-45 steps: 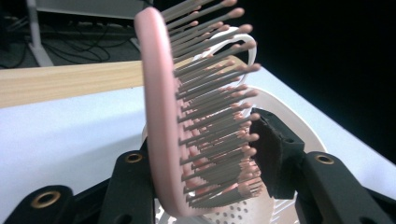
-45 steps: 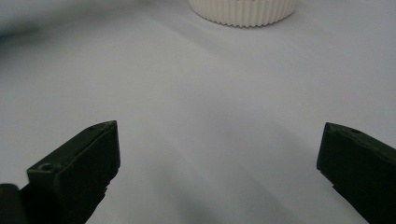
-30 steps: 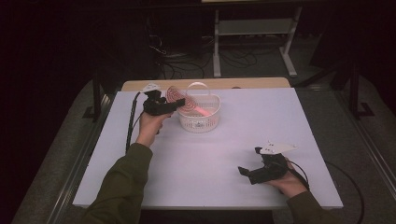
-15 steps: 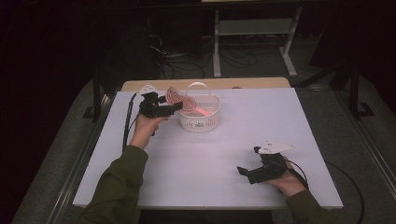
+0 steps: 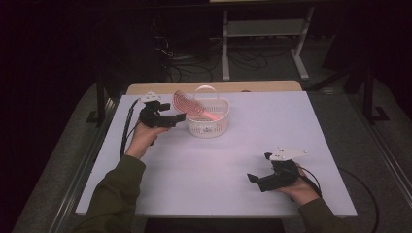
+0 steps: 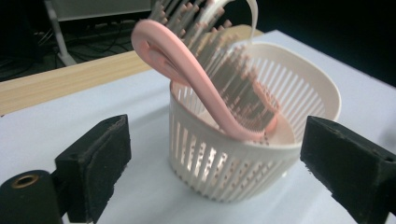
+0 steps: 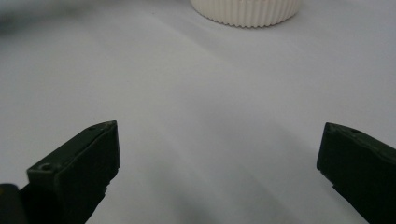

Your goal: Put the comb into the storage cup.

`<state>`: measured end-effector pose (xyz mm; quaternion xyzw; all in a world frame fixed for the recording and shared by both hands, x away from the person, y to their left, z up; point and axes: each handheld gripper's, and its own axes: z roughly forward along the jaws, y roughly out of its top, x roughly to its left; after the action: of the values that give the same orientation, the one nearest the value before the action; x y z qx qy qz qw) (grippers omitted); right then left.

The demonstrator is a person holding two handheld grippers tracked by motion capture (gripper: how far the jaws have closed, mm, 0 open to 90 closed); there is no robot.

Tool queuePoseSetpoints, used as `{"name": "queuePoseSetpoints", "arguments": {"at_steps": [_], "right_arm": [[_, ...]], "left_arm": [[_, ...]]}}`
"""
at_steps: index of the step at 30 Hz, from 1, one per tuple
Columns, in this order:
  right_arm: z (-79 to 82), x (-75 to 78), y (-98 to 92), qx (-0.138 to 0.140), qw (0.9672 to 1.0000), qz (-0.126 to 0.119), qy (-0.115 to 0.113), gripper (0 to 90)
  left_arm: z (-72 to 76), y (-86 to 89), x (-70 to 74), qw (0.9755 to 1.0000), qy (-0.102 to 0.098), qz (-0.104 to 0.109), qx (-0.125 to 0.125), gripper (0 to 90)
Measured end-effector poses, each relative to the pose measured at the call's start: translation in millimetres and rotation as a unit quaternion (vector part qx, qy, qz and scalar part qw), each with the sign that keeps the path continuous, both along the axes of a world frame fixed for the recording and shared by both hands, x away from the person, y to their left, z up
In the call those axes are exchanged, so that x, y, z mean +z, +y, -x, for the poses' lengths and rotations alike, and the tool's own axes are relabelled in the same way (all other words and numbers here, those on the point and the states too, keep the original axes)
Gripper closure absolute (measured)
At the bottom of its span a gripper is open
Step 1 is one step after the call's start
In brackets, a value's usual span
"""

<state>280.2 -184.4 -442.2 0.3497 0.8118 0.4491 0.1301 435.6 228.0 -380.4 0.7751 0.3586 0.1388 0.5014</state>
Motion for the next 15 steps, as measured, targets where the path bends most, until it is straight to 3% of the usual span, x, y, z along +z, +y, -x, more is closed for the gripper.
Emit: {"name": "queuePoseSetpoints", "arguments": {"at_steps": [5,14,15], "right_arm": [[1.0,0.4,-1.6,-0.005,1.0,0.002,-0.002,0.0],[2.0,-0.2,-1.3,-0.007,0.9999,0.007,-0.001,0.0],[2.2,-0.2,-1.5,-0.008,0.9999,0.007,-0.002,0.0]], "left_arm": [[8.0,4.3,-0.8,0.9996,0.004,-0.023,-0.014,3.0],[25.7,11.6,-0.3,0.9986,0.008,-0.034,-0.04,2.6],[28.8,11.3,-1.1,0.998,0.009,-0.043,-0.045,2.6]]}}
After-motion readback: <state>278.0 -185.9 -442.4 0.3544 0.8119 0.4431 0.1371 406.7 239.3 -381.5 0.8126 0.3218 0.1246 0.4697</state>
